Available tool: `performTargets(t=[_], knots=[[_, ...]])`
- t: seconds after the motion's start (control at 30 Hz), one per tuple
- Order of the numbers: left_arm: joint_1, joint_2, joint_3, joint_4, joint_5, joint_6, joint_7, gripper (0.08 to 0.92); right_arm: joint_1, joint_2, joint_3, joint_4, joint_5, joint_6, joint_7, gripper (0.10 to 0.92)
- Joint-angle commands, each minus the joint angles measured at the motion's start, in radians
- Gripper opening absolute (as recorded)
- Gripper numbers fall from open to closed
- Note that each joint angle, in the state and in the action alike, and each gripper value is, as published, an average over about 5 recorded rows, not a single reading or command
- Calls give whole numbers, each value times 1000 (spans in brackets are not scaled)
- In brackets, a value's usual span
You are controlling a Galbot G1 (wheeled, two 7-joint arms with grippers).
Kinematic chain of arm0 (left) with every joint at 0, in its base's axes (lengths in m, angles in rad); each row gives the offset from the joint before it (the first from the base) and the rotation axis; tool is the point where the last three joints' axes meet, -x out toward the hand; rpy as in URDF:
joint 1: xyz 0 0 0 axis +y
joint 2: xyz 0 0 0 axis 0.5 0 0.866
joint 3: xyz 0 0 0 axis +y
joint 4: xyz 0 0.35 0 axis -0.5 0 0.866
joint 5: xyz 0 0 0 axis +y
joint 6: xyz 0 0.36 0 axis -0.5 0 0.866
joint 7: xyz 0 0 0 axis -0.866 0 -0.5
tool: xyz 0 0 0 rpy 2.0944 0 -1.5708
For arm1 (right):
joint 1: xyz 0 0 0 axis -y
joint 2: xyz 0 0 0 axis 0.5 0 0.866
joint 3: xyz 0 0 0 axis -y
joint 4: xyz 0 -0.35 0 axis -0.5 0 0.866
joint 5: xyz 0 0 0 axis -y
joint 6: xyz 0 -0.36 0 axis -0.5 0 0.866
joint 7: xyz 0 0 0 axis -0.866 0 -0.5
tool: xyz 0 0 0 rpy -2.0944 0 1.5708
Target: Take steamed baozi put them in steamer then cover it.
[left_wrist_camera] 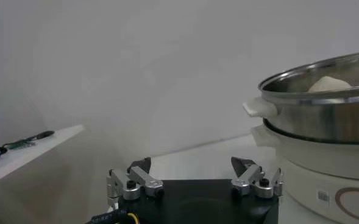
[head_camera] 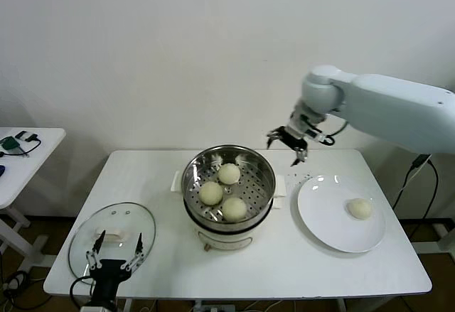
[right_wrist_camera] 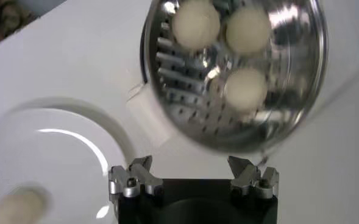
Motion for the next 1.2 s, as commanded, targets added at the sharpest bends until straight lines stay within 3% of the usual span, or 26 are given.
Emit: performTargets(t=[0.03, 0.27, 0.47, 1.2], knots=[[3, 4, -4, -5, 1, 2, -1, 823, -302, -333, 195, -91, 23, -266, -5, 823], [12, 6, -11, -5, 3, 2, -1, 823, -612, -319, 475, -259, -227, -165, -45, 823], [14, 3, -12, 0, 10, 3, -1, 823, -709, -252, 601, -389, -336, -114, -57, 823], [11, -1, -13, 13, 16, 4, -6, 823, -770, -95, 686, -503, -403, -105, -29, 823]])
